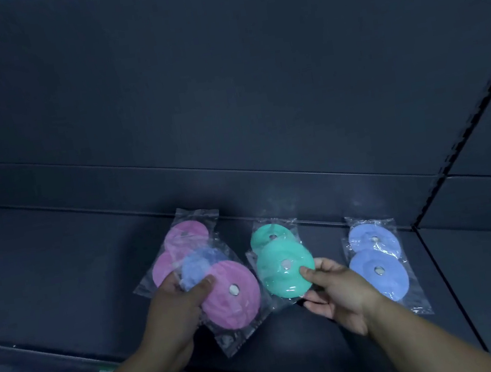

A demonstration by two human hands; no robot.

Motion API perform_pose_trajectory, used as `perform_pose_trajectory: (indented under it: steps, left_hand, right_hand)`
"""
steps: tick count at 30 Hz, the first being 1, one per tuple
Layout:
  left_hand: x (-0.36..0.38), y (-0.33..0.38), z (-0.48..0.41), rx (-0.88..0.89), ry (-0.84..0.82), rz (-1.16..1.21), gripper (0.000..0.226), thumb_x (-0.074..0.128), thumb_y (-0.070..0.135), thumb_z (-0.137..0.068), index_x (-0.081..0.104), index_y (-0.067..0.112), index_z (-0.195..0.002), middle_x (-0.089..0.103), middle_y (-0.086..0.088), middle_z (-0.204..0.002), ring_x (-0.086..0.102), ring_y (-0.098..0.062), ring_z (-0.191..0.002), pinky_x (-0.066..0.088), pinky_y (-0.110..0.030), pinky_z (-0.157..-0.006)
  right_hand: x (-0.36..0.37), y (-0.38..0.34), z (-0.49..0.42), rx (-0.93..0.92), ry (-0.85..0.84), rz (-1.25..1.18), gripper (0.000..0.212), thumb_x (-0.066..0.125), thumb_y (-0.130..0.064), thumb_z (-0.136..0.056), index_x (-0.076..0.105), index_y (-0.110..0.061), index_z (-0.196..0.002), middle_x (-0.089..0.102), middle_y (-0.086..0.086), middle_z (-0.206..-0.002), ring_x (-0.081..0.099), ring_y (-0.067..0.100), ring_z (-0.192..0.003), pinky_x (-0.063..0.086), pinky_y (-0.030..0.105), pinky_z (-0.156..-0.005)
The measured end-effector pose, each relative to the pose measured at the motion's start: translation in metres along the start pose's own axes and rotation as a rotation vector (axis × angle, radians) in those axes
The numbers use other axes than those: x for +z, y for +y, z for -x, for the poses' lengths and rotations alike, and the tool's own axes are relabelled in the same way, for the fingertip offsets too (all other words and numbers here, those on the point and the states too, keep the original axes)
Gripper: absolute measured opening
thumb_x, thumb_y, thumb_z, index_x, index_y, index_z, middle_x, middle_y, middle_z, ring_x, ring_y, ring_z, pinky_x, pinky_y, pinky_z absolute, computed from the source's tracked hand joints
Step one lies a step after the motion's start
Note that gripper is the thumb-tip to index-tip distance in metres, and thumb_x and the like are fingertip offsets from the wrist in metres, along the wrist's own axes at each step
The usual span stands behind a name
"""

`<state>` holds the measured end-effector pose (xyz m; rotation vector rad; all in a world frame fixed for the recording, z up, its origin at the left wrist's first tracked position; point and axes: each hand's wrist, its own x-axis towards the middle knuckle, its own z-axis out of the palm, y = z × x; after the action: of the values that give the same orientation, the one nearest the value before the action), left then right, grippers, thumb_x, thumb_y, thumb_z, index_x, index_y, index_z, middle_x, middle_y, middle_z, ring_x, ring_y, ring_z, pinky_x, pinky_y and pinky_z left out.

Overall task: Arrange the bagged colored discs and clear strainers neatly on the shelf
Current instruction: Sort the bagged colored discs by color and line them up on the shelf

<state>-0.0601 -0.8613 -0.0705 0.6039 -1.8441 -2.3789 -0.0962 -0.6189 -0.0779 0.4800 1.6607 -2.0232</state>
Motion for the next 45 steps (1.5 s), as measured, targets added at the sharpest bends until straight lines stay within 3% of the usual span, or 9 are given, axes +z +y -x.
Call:
perform_pose_trajectory:
  steps: [5,8,13,22,27,30,35,39,45]
  left_hand:
    - [-0.022,0.011,-0.012,0.098,0.093,0.012,0.028,0.069,0.002,-0.082,0.066,0.009,-0.109,0.073,-0.009,-0.102,0.069,-0.029,-0.097,0.053,-0.045,-0.090]
    - [-0.030,0.012,-0.014,0.125,0.090,-0.015,0.027,0.070,0.002,-0.082,0.066,0.010,-0.108,0.073,-0.008,-0.101,0.069,-0.029,-0.096,0.054,-0.045,-0.088]
    - [-0.036,0.013,-0.012,0.135,0.085,-0.041,0.027,0.070,0.002,-0.082,0.067,0.011,-0.106,0.074,-0.006,-0.097,0.070,-0.026,-0.092,0.056,-0.042,-0.084]
    - [-0.050,0.013,-0.015,0.123,0.061,-0.035,0.025,0.069,0.001,-0.082,0.067,0.014,-0.104,0.075,-0.004,-0.096,0.071,-0.022,-0.090,0.055,-0.035,-0.077]
    - [-0.056,0.016,-0.018,0.097,0.039,0.016,0.026,0.069,-0.001,-0.081,0.067,0.009,-0.105,0.075,-0.007,-0.097,0.071,-0.021,-0.088,0.057,-0.028,-0.068]
    - [-0.061,0.019,-0.019,0.057,0.022,0.064,0.027,0.071,0.002,-0.080,0.066,0.007,-0.106,0.074,-0.012,-0.100,0.070,-0.029,-0.093,0.056,-0.042,-0.084]
    - [-0.076,0.024,-0.013,0.029,0.038,0.101,0.026,0.069,0.010,-0.084,0.065,0.003,-0.108,0.072,-0.016,-0.101,0.068,-0.034,-0.095,0.054,-0.049,-0.087]
    - [-0.094,0.025,-0.010,0.021,0.105,0.123,0.016,0.063,0.014,-0.090,0.065,0.004,-0.102,0.073,-0.016,-0.094,0.066,-0.029,-0.080,0.053,-0.038,-0.070]
    - [-0.111,0.027,-0.010,0.026,0.213,0.100,0.018,0.063,0.014,-0.090,0.064,0.005,-0.105,0.073,-0.016,-0.099,0.068,-0.033,-0.088,0.055,-0.038,-0.071]
  right_hand:
    - [0.003,-0.017,-0.023,-0.201,0.061,0.376,0.021,0.063,-0.018,-0.091,0.063,-0.026,-0.111,0.069,-0.001,-0.101,0.062,0.008,-0.072,0.048,0.022,-0.057]
    - [0.007,-0.009,-0.035,-0.390,0.209,0.735,0.050,0.075,-0.028,-0.080,0.054,-0.030,-0.125,0.057,0.000,-0.131,0.059,0.013,-0.107,0.049,0.029,-0.092]
    - [0.022,0.017,-0.030,-0.617,0.218,1.549,0.083,0.036,-0.078,-0.072,0.020,-0.047,-0.146,-0.006,-0.011,-0.160,-0.003,0.021,-0.147,0.003,0.036,-0.120]
    - [0.042,0.016,-0.043,-0.427,-0.037,1.707,0.060,0.034,-0.055,-0.096,0.006,-0.045,-0.149,-0.012,-0.016,-0.159,-0.020,0.023,-0.146,-0.010,0.043,-0.117]
    - [0.061,0.014,-0.031,-0.717,0.148,1.386,0.058,0.027,-0.063,-0.090,0.045,-0.035,-0.138,0.033,-0.019,-0.150,0.016,0.009,-0.146,0.004,0.030,-0.119]
    - [0.099,0.010,-0.012,-0.625,0.084,0.785,0.043,0.063,-0.052,-0.084,0.063,-0.025,-0.118,0.067,-0.016,-0.107,0.059,-0.003,-0.096,0.041,0.016,-0.092]
    - [0.139,0.021,0.008,-0.220,-0.264,0.516,0.019,0.078,-0.022,-0.078,0.068,-0.017,-0.092,0.070,0.001,-0.079,0.060,0.009,-0.062,0.049,0.024,-0.062]
    - [0.143,0.021,0.008,-0.076,-0.284,0.363,0.006,0.072,-0.018,-0.084,0.067,-0.018,-0.081,0.069,0.000,-0.075,0.060,0.008,-0.062,0.053,0.027,-0.065]
    - [0.150,0.012,-0.003,-0.022,-0.181,0.280,0.005,0.065,-0.015,-0.089,0.062,-0.013,-0.088,0.063,0.006,-0.070,0.059,0.015,-0.059,0.055,0.030,-0.061]
